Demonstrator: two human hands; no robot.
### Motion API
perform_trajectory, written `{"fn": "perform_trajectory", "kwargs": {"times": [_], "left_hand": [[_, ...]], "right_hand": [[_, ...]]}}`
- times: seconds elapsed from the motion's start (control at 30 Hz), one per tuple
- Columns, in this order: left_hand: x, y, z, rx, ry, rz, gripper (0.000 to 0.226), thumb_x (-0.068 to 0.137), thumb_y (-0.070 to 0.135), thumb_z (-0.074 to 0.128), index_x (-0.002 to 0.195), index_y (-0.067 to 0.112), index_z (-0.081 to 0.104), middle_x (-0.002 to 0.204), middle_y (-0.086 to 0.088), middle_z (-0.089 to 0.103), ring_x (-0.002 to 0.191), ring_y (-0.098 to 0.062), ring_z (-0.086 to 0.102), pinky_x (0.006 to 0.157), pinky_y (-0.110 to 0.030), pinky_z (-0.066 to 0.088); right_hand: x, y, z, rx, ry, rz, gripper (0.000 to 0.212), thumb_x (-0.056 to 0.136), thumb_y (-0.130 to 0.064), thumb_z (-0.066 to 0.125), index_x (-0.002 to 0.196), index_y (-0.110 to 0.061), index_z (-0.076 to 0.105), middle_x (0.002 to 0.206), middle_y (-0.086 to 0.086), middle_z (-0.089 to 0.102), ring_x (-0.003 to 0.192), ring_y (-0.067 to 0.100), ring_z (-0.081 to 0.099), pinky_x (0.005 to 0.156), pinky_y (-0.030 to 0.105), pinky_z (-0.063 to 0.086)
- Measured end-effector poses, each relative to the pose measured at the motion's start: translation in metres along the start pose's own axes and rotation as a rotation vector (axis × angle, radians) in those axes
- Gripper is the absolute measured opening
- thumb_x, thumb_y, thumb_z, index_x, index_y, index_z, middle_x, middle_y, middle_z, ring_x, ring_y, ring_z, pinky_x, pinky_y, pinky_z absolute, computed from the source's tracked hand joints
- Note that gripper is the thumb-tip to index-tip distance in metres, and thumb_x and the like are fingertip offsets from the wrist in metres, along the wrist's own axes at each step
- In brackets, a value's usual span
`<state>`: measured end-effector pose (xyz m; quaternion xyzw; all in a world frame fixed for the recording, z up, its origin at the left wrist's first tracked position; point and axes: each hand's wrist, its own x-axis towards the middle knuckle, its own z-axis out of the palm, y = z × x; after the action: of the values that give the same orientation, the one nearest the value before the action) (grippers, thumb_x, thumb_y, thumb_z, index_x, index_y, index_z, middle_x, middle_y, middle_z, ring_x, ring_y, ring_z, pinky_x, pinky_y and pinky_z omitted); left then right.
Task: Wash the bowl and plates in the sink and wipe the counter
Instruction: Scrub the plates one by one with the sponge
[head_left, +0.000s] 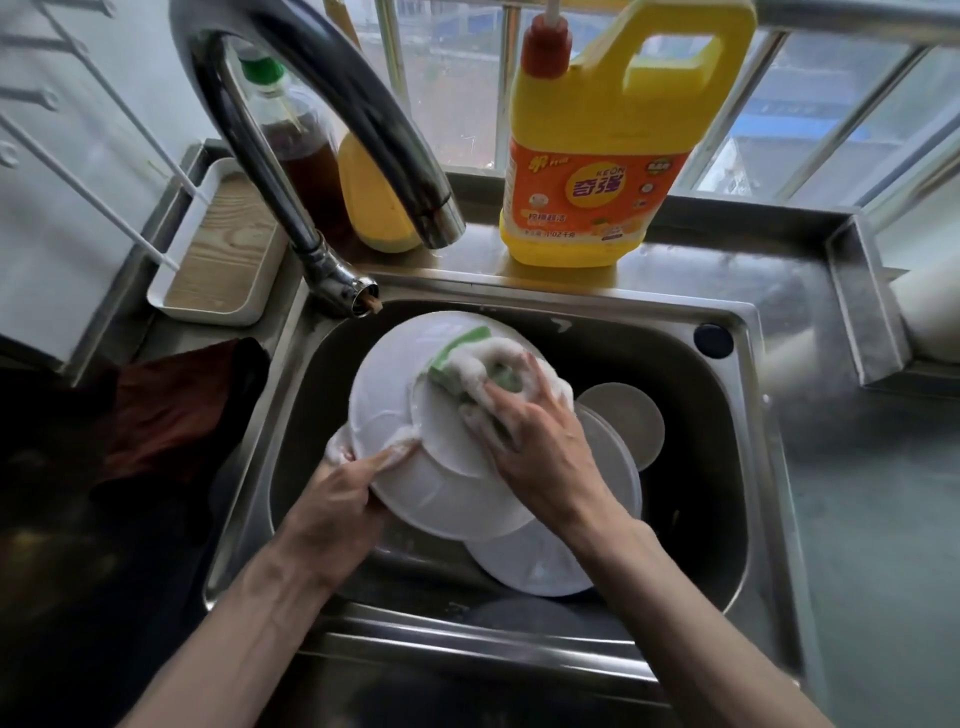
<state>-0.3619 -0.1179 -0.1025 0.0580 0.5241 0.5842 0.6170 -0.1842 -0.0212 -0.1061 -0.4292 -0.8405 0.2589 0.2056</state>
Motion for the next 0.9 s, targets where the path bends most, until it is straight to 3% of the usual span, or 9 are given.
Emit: {"fn": "perform_trajectory", "kwargs": {"times": [0.13, 0.2, 0.27, 0.43, 0.5, 0.57, 0.63, 0.77, 0.9], "left_hand": [[-0.004, 0.005, 0.0, 0.065, -0.02, 0.027, 0.049, 0.093, 0.001, 0.065, 0.14, 0.001, 0.054, 0.128, -0.022, 0.069, 0.113, -0.028, 0.07, 0.083, -0.031, 0.062], [-0.007, 0.008, -0.004, 0.082, -0.053, 0.022, 0.049, 0.093, 0.002, 0.064, 0.14, 0.004, 0.054, 0.128, -0.019, 0.07, 0.115, -0.028, 0.07, 0.082, -0.032, 0.062], [-0.009, 0.011, -0.011, 0.061, -0.089, -0.013, 0.059, 0.087, 0.005, 0.076, 0.141, 0.007, 0.054, 0.132, -0.019, 0.067, 0.12, -0.032, 0.067, 0.086, -0.036, 0.062], [-0.003, 0.01, -0.019, 0.192, -0.138, -0.046, 0.088, 0.066, 0.016, 0.093, 0.142, 0.01, 0.051, 0.133, -0.023, 0.064, 0.114, -0.032, 0.07, 0.081, -0.035, 0.061], [0.0, 0.013, -0.018, 0.212, -0.156, -0.048, 0.093, 0.062, 0.02, 0.097, 0.142, 0.011, 0.051, 0.134, -0.024, 0.064, 0.113, -0.033, 0.07, 0.081, -0.035, 0.061], [0.001, 0.019, -0.017, 0.237, -0.171, -0.029, 0.08, 0.069, 0.014, 0.091, 0.14, 0.01, 0.053, 0.13, -0.023, 0.066, 0.111, -0.032, 0.071, 0.08, -0.034, 0.061], [-0.002, 0.027, -0.01, 0.295, -0.204, -0.02, 0.068, 0.071, 0.006, 0.086, 0.133, 0.008, 0.058, 0.123, -0.021, 0.071, 0.105, -0.029, 0.073, 0.078, -0.033, 0.061], [0.002, 0.035, 0.007, 0.435, -0.225, -0.005, 0.056, 0.066, -0.007, 0.086, 0.118, 0.005, 0.069, 0.108, -0.018, 0.076, 0.095, -0.028, 0.075, 0.074, -0.032, 0.062], [0.017, 0.038, 0.017, 0.497, -0.23, -0.05, 0.065, 0.062, 0.001, 0.087, 0.123, 0.001, 0.067, 0.116, -0.026, 0.073, 0.101, -0.034, 0.073, 0.084, -0.04, 0.062]], "right_hand": [[0.001, 0.002, -0.007, -0.034, 0.227, 0.076, 0.034, 0.094, -0.031, 0.071, 0.128, -0.034, 0.067, 0.137, -0.002, 0.051, 0.118, 0.026, 0.05, 0.097, 0.042, 0.047], [0.0, 0.009, -0.014, 0.102, 0.409, 0.245, 0.035, 0.092, -0.027, 0.074, 0.126, -0.035, 0.068, 0.128, -0.008, 0.054, 0.113, 0.02, 0.054, 0.098, 0.043, 0.051], [0.002, 0.015, -0.021, 0.282, 0.455, 0.417, 0.037, 0.093, -0.027, 0.072, 0.126, -0.04, 0.067, 0.125, -0.011, 0.052, 0.113, 0.011, 0.057, 0.102, 0.041, 0.052], [0.016, 0.008, -0.03, 0.528, 0.188, 0.442, 0.027, 0.106, -0.034, 0.047, 0.114, -0.053, 0.064, 0.118, -0.016, 0.047, 0.128, 0.011, 0.042, 0.108, 0.032, 0.038], [0.021, 0.006, -0.031, 0.522, 0.123, 0.447, 0.03, 0.106, -0.036, 0.043, 0.121, -0.054, 0.061, 0.122, -0.012, 0.05, 0.125, 0.007, 0.04, 0.108, 0.032, 0.038], [0.026, 0.008, -0.03, 0.45, 0.118, 0.439, 0.042, 0.103, -0.034, 0.053, 0.138, -0.057, 0.052, 0.131, -0.007, 0.047, 0.124, 0.008, 0.044, 0.108, 0.032, 0.039], [0.03, 0.01, -0.027, 0.42, 0.125, 0.415, 0.05, 0.102, -0.031, 0.059, 0.147, -0.049, 0.048, 0.13, -0.001, 0.046, 0.124, 0.014, 0.049, 0.106, 0.031, 0.041], [0.034, 0.014, -0.022, 0.339, 0.081, 0.335, 0.045, 0.1, -0.035, 0.064, 0.144, -0.032, 0.057, 0.14, 0.009, 0.05, 0.128, 0.025, 0.051, 0.11, 0.041, 0.044], [0.033, 0.001, -0.016, 0.155, -0.074, 0.225, 0.048, 0.098, -0.055, 0.047, 0.14, -0.035, 0.056, 0.15, 0.007, 0.043, 0.126, 0.031, 0.045, 0.106, 0.047, 0.042]]}}
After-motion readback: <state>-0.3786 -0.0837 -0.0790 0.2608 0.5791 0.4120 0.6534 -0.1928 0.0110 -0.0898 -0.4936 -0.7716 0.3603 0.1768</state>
